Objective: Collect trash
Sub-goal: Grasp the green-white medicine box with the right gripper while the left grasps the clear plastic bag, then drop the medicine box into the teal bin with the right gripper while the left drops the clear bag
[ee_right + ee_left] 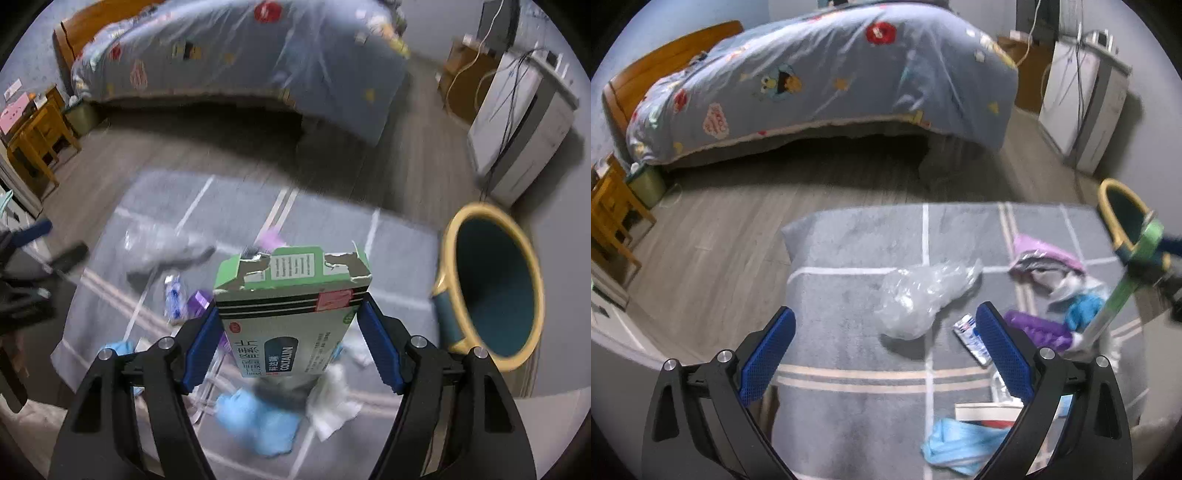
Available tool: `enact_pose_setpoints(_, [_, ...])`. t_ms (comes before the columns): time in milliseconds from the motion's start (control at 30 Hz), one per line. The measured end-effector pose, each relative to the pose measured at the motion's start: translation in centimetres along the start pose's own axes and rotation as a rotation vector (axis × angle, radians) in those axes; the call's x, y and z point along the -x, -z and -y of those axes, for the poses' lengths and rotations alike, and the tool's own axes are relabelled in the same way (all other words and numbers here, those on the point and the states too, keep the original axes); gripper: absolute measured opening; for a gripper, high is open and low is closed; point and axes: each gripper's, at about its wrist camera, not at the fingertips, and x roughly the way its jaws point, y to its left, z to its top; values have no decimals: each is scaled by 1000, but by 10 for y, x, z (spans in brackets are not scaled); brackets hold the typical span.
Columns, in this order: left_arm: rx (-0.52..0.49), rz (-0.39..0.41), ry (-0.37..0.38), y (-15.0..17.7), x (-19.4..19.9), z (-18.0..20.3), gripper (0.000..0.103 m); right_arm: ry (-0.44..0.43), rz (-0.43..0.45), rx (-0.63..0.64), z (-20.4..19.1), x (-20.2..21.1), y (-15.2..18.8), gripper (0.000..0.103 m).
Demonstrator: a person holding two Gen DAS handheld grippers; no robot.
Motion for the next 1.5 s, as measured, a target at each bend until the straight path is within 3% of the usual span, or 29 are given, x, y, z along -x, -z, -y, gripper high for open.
enact_pose_setpoints(133, [-4,-54,-14,2,-31,1,97,-43,18,-70,16,-1,-8,71])
enact_pose_setpoints(467, [-47,-19,38,-8,-68,18,97,-60,113,-135,51,14,-27,71])
enact_pose_setpoints(700, [-50,-106,41,-4,-96,23,94,-74,106,-146,62,10,-26,71])
enact_pose_setpoints(767, [-56,-121,36,-4,-99,24,80,-75,104,-143,63,9,-25,71])
enact_pose_setpoints(800, [-56,-135,49,-4,-100,25,59,-74,104,-141,64,9,-25,71])
enact_pose_setpoints(867, [-48,-145,72,-4,-101,25,54,-74,106,-142,64,9,-24,71])
enact_pose_setpoints(933, [-62,-139,73,-4,-99,28,41,-76,109,-145,65,9,-24,71])
enact_pose_setpoints(1067, [-53,-100,91,-6,-85,28,36,-76,115,-137,65,10,-25,71])
enact_pose_setpoints(1233, [-23,-24,113,-18,-59,30,35,-73,136,-147,69,15,-27,71])
enact_pose_setpoints(1500, [-55,74,121,-39,-19,51,35,-45,200,-194,94,34,-33,71])
